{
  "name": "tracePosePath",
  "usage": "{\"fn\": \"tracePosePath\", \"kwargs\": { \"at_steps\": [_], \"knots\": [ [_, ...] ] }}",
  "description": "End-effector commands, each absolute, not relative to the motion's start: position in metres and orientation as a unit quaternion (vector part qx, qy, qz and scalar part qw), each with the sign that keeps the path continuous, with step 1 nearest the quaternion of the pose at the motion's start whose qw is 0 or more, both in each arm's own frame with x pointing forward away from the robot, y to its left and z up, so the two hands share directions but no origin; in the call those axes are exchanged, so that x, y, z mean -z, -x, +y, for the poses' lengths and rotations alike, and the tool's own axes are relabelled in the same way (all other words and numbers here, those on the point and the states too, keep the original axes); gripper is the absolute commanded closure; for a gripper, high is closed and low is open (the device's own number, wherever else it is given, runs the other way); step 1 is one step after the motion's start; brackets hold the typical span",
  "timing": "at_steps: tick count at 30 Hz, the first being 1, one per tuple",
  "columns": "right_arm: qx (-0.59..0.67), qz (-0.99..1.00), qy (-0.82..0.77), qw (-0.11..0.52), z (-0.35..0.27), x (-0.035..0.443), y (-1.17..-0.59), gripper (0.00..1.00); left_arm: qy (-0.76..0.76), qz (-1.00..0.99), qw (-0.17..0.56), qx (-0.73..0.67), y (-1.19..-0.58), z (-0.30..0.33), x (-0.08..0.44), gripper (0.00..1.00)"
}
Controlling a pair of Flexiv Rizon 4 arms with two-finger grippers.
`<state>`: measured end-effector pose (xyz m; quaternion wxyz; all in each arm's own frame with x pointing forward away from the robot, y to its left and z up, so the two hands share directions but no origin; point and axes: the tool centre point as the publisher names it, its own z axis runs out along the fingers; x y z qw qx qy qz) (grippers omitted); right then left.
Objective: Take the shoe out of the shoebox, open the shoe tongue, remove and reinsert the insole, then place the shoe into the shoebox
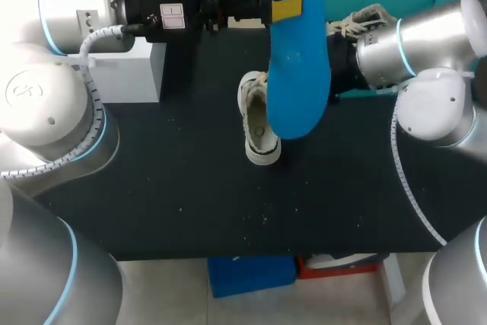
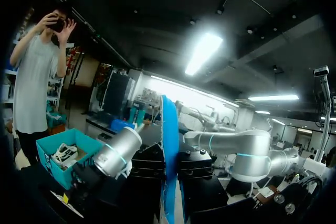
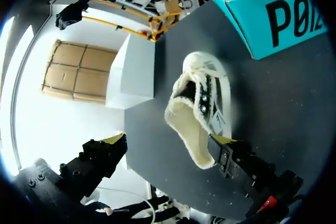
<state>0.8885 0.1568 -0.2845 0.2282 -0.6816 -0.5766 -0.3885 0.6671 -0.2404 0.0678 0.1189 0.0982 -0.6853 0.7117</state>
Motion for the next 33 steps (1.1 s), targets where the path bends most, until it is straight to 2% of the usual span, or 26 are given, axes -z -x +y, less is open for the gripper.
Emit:
{"fn": "tracePosePath", "kwargs": {
  "at_steps": [1, 12, 27, 33],
  "knots": [
    [0.458, -0.548, 0.639, 0.285, 0.159, 0.288, -0.885, 0.0, -0.098, -0.684, 0.118, -0.713, -0.667, -0.241, -0.067, 1.0],
    [0.509, -0.521, 0.592, 0.347, 0.164, 0.285, -0.886, 0.0, -0.098, -0.684, 0.118, -0.713, -0.667, -0.241, -0.067, 1.0],
    [0.49, -0.533, 0.602, 0.337, 0.164, 0.283, -0.887, 0.0, -0.098, -0.684, 0.118, -0.713, -0.667, -0.241, -0.067, 1.0],
    [0.49, -0.533, 0.602, 0.337, 0.164, 0.283, -0.887, 0.0, -0.035, -0.665, 0.042, -0.745, -0.681, -0.242, -0.056, 1.0]
  ]
}}
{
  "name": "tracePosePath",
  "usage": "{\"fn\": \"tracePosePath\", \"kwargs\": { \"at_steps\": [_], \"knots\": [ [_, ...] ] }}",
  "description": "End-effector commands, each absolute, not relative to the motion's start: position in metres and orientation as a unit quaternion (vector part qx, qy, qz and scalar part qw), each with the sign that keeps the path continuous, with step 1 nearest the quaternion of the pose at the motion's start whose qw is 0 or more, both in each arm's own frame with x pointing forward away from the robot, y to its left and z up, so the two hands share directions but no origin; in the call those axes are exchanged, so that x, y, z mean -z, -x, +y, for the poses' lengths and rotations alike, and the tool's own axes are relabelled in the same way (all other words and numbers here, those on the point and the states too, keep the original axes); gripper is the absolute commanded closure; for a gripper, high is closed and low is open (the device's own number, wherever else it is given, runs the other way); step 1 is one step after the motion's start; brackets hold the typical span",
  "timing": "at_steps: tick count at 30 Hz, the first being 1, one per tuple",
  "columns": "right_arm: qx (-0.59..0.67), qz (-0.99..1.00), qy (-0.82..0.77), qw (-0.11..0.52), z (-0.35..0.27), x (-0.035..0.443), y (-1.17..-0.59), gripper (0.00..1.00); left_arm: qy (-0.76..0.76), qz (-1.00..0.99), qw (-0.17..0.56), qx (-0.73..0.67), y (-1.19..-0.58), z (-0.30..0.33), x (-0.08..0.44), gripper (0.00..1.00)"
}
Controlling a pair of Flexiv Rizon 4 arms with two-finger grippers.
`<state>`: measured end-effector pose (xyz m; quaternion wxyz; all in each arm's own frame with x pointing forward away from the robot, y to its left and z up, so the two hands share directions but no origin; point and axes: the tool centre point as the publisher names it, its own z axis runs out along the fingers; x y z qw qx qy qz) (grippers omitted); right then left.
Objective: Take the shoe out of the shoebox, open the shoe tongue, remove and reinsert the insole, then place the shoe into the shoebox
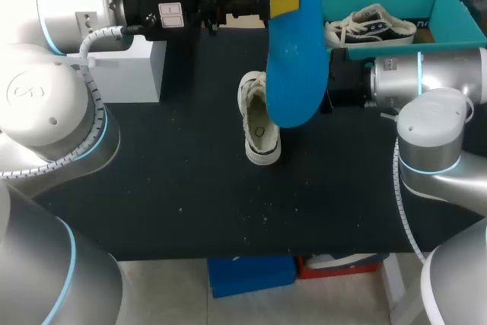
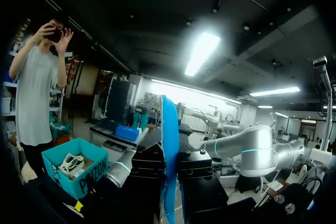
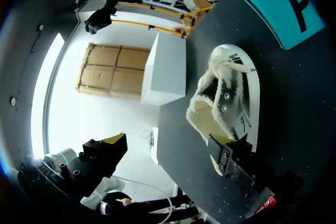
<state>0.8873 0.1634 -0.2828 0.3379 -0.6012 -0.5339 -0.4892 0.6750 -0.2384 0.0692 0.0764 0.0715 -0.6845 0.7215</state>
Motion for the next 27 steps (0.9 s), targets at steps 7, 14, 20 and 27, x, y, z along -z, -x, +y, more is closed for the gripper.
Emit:
{"fn": "tracePosePath", "kwargs": {
  "at_steps": [7, 14, 20, 27],
  "knots": [
    [0.49, -0.533, 0.602, 0.337, 0.164, 0.283, -0.887, 0.0, 0.049, -0.653, -0.06, -0.754, -0.692, -0.232, -0.02, 1.0],
    [0.49, -0.533, 0.602, 0.337, 0.164, 0.283, -0.887, 0.0, 0.144, -0.652, -0.117, -0.735, -0.688, -0.224, 0.0, 1.0],
    [0.49, -0.533, 0.602, 0.337, 0.164, 0.283, -0.887, 0.0, 0.144, -0.652, -0.117, -0.735, -0.688, -0.224, 0.0, 1.0],
    [0.49, -0.533, 0.602, 0.337, 0.164, 0.283, -0.887, 0.0, 0.144, -0.652, -0.117, -0.735, -0.688, -0.224, 0.0, 1.0]
  ]
}}
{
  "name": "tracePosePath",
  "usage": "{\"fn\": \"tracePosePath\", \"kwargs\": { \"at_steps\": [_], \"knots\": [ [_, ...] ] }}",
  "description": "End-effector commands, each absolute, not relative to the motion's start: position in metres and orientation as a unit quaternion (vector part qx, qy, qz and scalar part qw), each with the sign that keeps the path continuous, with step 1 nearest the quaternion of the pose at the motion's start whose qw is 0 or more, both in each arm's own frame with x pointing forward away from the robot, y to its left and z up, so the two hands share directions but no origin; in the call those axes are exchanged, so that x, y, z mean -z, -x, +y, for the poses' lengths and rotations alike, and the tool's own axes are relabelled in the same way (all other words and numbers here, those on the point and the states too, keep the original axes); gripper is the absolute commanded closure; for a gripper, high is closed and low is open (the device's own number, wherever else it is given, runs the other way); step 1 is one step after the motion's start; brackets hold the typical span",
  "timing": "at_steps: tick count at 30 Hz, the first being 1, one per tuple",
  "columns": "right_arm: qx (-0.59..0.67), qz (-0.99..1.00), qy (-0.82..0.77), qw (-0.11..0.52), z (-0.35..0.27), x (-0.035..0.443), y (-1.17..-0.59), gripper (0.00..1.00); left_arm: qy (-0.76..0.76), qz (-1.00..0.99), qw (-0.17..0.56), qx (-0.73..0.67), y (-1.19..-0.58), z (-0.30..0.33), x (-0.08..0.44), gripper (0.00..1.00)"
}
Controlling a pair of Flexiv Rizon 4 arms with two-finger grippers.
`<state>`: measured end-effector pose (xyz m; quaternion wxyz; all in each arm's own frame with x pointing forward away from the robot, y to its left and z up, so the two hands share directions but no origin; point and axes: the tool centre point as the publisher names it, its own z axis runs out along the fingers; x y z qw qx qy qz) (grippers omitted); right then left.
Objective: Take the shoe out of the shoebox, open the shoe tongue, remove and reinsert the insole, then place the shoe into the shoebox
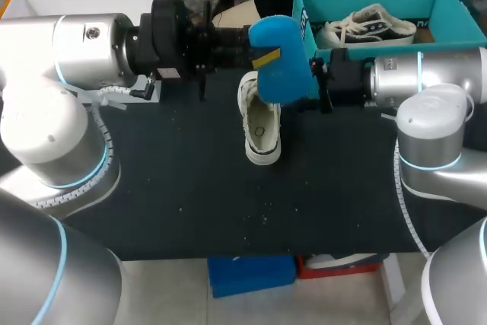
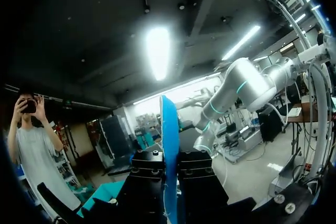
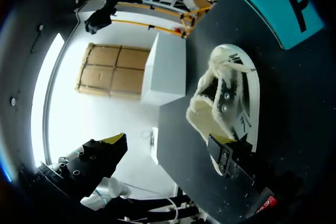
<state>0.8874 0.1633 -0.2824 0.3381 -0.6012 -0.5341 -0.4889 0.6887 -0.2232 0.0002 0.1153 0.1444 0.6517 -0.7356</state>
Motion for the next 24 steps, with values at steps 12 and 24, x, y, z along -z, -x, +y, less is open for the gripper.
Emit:
{"fn": "tracePosePath", "kwargs": {
  "at_steps": [12, 24],
  "knots": [
    [0.49, -0.533, 0.602, 0.337, 0.164, 0.283, -0.887, 0.0, -0.24, 0.666, 0.198, 0.678, -0.646, -0.208, 0.055, 1.0],
    [0.49, -0.533, 0.602, 0.337, 0.164, 0.283, -0.887, 0.0, -0.379, 0.65, 0.277, 0.598, -0.651, -0.196, 0.139, 1.0]
  ]
}}
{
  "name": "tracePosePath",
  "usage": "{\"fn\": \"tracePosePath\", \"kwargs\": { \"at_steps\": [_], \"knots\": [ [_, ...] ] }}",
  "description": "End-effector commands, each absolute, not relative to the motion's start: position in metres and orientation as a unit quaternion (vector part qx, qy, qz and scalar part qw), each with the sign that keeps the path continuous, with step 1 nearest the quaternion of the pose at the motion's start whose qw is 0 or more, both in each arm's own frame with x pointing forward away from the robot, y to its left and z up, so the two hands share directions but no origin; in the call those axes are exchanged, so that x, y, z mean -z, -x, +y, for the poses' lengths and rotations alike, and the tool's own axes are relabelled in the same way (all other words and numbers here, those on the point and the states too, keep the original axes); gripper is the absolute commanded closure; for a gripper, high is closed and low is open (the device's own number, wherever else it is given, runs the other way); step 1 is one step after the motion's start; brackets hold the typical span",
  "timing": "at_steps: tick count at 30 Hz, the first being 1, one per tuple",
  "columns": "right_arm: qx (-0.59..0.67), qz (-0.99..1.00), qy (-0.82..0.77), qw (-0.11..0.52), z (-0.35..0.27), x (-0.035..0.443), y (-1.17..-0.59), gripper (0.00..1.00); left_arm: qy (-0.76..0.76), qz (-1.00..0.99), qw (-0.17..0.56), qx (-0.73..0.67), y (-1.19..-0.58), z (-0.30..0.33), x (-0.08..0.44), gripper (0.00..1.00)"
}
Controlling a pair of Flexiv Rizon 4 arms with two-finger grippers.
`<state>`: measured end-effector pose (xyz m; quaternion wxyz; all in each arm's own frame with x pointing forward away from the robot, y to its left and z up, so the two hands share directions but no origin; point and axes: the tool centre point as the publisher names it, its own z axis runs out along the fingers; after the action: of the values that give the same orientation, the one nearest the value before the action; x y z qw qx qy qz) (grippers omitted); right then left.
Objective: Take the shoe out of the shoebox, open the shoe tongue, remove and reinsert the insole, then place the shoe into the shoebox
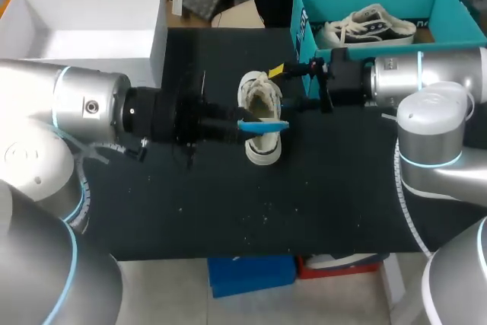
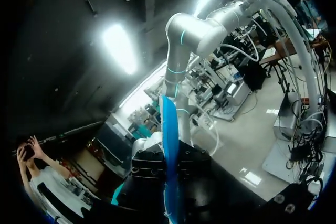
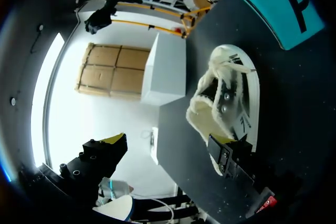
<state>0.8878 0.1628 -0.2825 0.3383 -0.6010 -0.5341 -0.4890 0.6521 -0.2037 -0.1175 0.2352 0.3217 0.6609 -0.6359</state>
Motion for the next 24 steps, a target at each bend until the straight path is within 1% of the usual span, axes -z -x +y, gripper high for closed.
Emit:
{"fn": "tracePosePath", "kwargs": {
  "at_steps": [1, 16, 17, 23, 24],
  "knots": [
    [0.49, -0.533, 0.602, 0.337, 0.164, 0.283, -0.887, 0.0, -0.379, 0.65, 0.277, 0.598, -0.651, -0.196, 0.139, 1.0],
    [0.49, -0.533, 0.602, 0.337, 0.164, 0.283, -0.887, 0.0, -0.379, 0.65, 0.277, 0.598, -0.651, -0.196, 0.139, 1.0],
    [0.49, -0.533, 0.602, 0.337, 0.164, 0.283, -0.887, 0.0, -0.38, 0.633, 0.304, 0.603, -0.646, -0.198, 0.141, 1.0],
    [0.49, -0.533, 0.602, 0.337, 0.164, 0.283, -0.887, 0.0, -0.406, 0.607, 0.369, 0.575, -0.641, -0.203, 0.176, 1.0],
    [0.49, -0.533, 0.602, 0.337, 0.164, 0.283, -0.887, 0.0, -0.429, 0.602, 0.38, 0.556, -0.642, -0.203, 0.181, 1.0]
  ]
}}
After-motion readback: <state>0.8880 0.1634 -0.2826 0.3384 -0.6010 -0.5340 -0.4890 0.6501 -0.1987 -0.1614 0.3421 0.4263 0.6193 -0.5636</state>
